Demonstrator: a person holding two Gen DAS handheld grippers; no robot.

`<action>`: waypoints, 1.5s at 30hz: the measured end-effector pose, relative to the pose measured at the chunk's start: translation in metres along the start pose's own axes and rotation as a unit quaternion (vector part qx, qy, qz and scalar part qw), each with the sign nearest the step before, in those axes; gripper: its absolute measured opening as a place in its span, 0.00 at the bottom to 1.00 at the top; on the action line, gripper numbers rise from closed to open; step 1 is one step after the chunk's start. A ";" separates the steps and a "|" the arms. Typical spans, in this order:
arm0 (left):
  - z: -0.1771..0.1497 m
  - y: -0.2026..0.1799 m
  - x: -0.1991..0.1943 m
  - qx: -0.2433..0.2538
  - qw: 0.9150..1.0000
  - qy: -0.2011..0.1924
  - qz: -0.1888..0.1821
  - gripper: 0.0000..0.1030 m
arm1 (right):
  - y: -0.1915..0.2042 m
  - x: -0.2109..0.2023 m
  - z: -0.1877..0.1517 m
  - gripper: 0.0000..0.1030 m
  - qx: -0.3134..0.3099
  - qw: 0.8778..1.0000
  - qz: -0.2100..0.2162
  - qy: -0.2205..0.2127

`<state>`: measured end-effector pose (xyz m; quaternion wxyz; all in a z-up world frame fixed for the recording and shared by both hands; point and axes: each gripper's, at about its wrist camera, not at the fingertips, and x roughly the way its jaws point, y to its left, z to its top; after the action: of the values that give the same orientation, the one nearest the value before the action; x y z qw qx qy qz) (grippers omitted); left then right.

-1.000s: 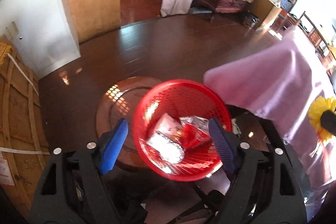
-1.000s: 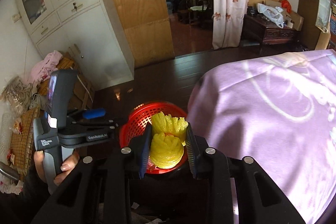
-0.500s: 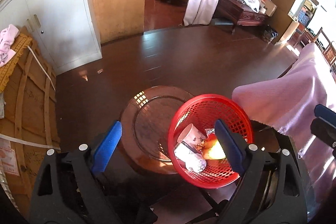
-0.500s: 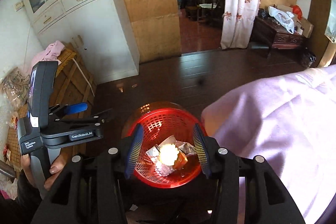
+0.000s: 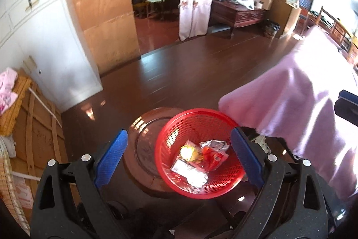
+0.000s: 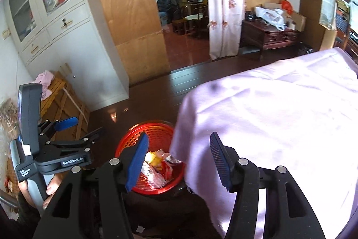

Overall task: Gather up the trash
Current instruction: 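Move both grippers back over the table toward the red carton and tissue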

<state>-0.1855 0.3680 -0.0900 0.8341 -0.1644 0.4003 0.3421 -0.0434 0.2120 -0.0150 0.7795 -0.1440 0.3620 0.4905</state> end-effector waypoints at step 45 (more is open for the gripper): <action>-0.015 -0.374 -0.085 0.309 0.938 -0.102 -0.123 0.93 | -0.298 -0.199 -0.118 0.66 0.203 0.947 -0.224 -0.109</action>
<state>0.0309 0.0567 -0.0327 0.9155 0.0891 0.3761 0.1117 0.1144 -0.1300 0.0043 0.9167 -0.0060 0.3252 0.2321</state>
